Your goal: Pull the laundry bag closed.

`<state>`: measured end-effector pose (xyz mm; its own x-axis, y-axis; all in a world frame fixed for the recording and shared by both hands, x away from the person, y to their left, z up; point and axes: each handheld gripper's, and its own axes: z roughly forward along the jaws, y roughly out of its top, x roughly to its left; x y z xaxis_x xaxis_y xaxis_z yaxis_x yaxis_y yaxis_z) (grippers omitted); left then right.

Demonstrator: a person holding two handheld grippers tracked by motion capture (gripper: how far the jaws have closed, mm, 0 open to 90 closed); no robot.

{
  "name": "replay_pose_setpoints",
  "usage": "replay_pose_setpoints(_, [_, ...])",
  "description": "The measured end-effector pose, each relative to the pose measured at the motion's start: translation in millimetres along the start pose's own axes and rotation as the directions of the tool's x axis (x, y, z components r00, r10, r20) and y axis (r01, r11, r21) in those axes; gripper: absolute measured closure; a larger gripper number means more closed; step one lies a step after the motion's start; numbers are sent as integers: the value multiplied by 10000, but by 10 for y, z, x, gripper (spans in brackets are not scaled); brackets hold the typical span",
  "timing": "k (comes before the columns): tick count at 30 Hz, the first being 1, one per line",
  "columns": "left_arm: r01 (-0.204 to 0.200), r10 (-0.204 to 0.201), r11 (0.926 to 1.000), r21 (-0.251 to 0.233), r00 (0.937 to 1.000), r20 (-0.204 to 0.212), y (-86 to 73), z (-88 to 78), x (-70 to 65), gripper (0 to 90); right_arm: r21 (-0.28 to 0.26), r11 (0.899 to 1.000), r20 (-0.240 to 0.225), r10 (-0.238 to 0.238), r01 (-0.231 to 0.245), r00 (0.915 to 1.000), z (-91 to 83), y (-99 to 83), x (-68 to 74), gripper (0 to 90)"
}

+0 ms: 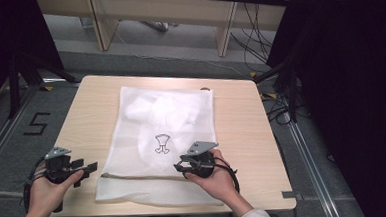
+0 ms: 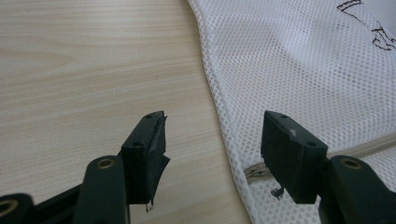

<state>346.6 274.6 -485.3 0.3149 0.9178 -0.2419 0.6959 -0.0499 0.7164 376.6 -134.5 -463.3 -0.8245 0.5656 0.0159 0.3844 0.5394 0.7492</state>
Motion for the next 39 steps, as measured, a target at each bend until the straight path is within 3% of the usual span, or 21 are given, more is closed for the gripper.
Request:
replay_pose_setpoints(11, [1, -1, 10000, 25, 10000, -25, -1, -6, 5, 407, -13, 9997, -368, -263, 263, 9990, 173, 182, 154, 598])
replay_pose_setpoints(21, [-6, 6, 10000, -24, 9999, -105, -2, -12, 10, 413, -17, 9968, -738, -798, 799, 9941, 306, 305, 290, 621])
replay_pose_setpoints(29, [-45, 44, 10000, -40, 9998, -193, -6, -14, 23, 424, 18, 9881, -1007, -1531, 1541, 9831, 506, 453, 484, 642])
replay_pose_setpoints(30, [114, -117, 9998, -175, 9998, -135, -6, -3, 8, 428, 106, 9884, -1157, -1495, 1517, 9820, 558, 486, 551, 648])
replay_pose_setpoints(35, [109, -111, 9998, -174, 9999, -112, -7, -6, 9, 432, 203, 9845, -1309, -1701, 1742, 9767, 652, 560, 655, 670])
replay_pose_setpoints(37, [-139, 139, 9999, 51, 9998, -162, -5, -24, 28, 436, 243, 9823, -1409, -1807, 1858, 9734, 697, 593, 689, 691])
replay_pose_setpoints(39, [-41, 41, 10000, -31, 9999, -155, -7, -19, 23, 443, 307, 9808, -1407, -1866, 1927, 9723, 756, 640, 725, 720])
